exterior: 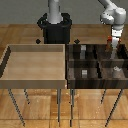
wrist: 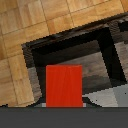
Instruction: Place the box of cereal into the appropriate compartment.
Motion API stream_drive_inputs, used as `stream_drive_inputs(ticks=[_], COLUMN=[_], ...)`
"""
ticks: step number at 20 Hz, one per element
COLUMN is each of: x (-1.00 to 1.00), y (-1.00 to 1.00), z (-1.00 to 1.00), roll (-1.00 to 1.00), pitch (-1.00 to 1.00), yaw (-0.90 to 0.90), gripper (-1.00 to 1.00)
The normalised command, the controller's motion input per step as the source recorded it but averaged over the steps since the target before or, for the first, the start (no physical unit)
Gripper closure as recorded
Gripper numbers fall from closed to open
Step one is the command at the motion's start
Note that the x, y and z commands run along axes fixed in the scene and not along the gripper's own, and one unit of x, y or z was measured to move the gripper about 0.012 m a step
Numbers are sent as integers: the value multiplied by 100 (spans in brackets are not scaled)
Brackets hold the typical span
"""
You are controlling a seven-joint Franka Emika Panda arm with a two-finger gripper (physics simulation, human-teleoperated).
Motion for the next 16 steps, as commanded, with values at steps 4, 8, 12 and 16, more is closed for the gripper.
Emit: stream_drive_inputs(ticks=[4,8,12,16], x=[0,0,0,0], y=[0,0,0,0], z=[-100,-25,0,0], roll=[0,0,0,0], pitch=[0,0,0,0], yaw=[0,0,0,0], gripper=[100,-100,-100,-100])
